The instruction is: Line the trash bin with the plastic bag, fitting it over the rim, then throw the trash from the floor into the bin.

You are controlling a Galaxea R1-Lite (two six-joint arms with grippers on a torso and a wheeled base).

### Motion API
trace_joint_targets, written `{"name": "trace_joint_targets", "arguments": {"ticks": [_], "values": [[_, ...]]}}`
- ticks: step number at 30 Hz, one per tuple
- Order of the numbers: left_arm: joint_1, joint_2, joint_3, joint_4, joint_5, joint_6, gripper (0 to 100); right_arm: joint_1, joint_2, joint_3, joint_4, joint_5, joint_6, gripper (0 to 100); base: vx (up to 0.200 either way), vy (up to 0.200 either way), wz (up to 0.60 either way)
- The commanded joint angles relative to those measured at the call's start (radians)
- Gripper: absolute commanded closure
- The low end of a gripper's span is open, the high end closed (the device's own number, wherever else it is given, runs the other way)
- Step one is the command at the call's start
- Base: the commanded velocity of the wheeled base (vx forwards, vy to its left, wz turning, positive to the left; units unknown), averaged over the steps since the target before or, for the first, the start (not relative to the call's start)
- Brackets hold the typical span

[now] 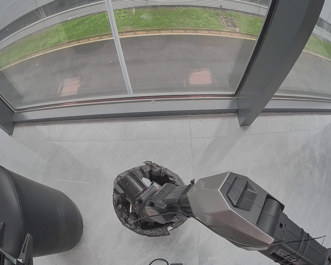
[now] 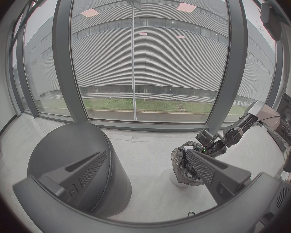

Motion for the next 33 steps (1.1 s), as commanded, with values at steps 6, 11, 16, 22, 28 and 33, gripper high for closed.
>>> {"name": "trace_joint_targets", "arguments": {"ticks": [6,11,16,22,28,33], "values": [[0.0,-0.015,0.016,-0.001,0.001,0.0,0,0.0,0.001,0.0,-0.014,0.0,0.0,0,0.0,0.0,0.0],[0.0,-0.015,0.016,-0.001,0.001,0.0,0,0.0,-0.001,0.0,-0.04,0.0,0.0,0,0.0,0.0,0.0],[0.0,-0.015,0.016,-0.001,0.001,0.0,0,0.0,-0.007,0.0,-0.04,-0.018,-0.002,0,0.0,0.0,0.0],[0.0,-0.015,0.016,-0.001,0.001,0.0,0,0.002,-0.021,0.0,-0.037,-0.023,-0.013,0,0.0,0.0,0.0],[0.0,-0.013,0.016,-0.001,0.001,0.0,0,0.009,-0.036,0.0,-0.037,-0.024,-0.014,0,0.0,0.0,0.0],[0.0,-0.013,0.016,-0.001,0.001,0.0,0,0.016,-0.056,0.0,-0.037,-0.024,-0.017,0,0.0,0.0,0.0]]}}
